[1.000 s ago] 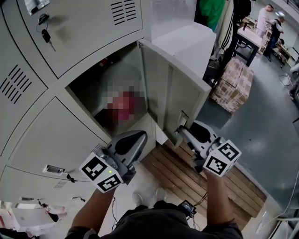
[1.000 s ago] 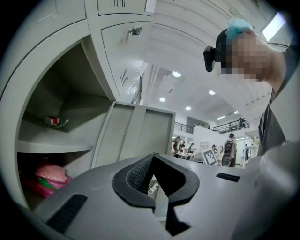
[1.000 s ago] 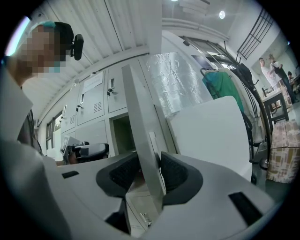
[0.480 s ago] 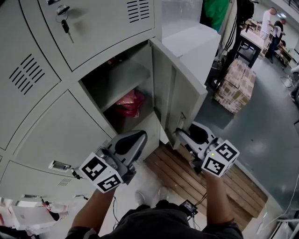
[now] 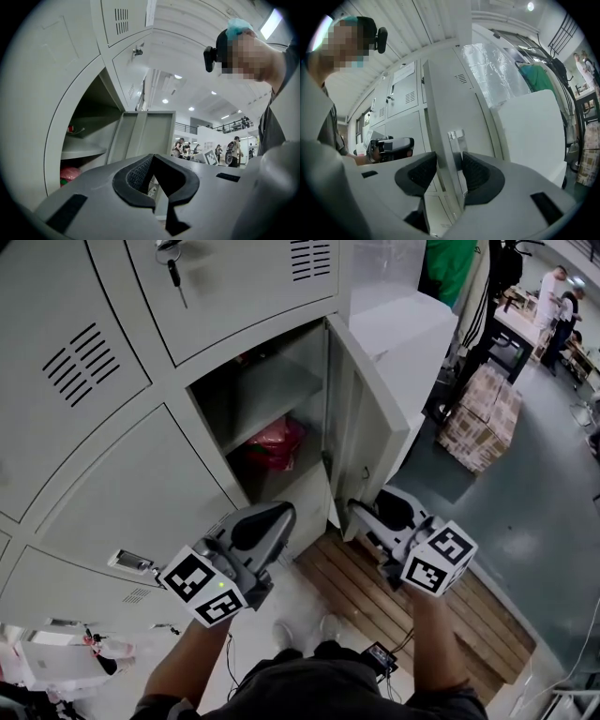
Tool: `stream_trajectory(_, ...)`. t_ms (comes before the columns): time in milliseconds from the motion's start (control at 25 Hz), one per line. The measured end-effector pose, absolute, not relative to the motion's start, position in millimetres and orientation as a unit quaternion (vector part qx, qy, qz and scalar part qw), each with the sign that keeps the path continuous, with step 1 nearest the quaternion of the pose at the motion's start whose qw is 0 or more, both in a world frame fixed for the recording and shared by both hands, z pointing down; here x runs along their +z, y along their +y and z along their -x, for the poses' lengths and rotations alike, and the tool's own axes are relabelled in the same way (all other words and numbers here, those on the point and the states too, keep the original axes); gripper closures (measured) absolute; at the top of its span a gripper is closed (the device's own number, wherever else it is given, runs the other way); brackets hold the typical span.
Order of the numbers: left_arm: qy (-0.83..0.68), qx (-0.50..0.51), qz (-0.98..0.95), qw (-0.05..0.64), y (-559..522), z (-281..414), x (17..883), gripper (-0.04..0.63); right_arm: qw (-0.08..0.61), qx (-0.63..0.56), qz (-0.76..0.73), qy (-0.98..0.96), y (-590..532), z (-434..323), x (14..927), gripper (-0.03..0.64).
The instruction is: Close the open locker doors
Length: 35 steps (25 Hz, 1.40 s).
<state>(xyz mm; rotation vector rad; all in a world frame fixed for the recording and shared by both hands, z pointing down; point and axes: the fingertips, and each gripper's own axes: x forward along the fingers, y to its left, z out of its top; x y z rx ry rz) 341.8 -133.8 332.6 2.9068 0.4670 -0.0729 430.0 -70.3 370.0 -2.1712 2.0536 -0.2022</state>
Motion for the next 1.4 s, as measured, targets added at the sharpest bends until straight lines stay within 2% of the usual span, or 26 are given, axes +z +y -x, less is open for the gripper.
stream_trajectory(1400,0.088,-0.031,-0.991,0.099,-185,-288,334,0.586,0.085,-0.08,0.661,0.741,-138,-380,368,0.469)
